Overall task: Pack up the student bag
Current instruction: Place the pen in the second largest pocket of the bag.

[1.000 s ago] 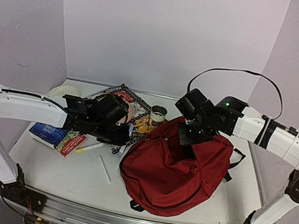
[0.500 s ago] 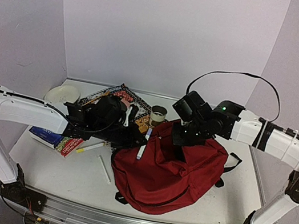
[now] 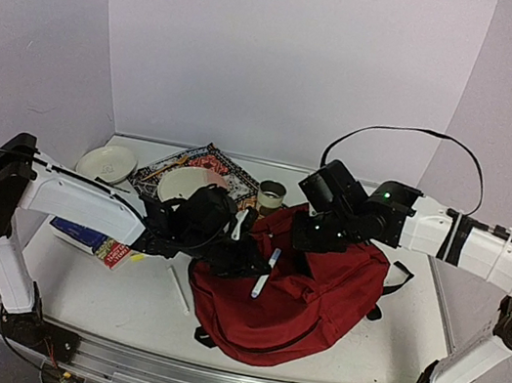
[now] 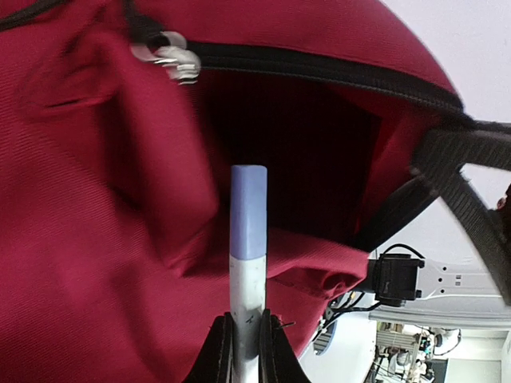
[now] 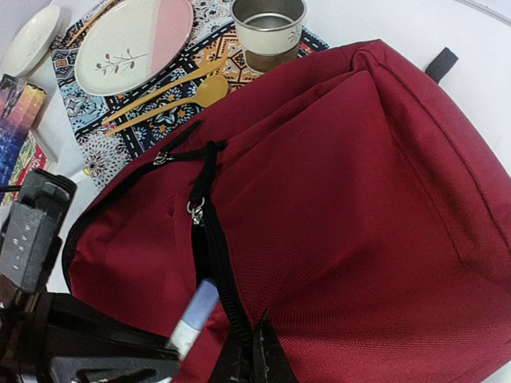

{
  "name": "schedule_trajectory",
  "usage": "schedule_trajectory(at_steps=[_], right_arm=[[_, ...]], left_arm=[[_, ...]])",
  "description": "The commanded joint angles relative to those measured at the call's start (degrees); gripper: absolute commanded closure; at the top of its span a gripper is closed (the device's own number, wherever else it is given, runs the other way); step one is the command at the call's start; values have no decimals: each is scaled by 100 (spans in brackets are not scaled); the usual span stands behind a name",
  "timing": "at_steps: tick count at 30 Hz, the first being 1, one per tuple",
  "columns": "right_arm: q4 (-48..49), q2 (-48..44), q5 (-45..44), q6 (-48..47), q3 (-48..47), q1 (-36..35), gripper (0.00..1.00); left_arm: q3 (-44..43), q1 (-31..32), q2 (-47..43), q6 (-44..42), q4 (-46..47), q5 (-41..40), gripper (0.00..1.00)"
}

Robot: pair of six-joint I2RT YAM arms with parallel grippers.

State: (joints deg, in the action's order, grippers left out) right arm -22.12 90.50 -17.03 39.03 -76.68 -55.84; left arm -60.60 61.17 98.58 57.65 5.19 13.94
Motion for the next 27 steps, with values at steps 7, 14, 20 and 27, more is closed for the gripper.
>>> schedule_trajectory(at_steps=[7,14,20,27], right_arm=[[633,-277,321,120,135,-189,100],[803,-324,418,244,265,-276,100],[911,-447,491,323,417,-282,100],[948,-489,544,312,464,-284,100]], left_arm=[[-728,36,450,128,449,-229,100],[-762,-33,564,472,858,-899,100],[-692,-131,802,881,1376,-1128,100],[-853,-132,1181,1135,1821,-1293,97]])
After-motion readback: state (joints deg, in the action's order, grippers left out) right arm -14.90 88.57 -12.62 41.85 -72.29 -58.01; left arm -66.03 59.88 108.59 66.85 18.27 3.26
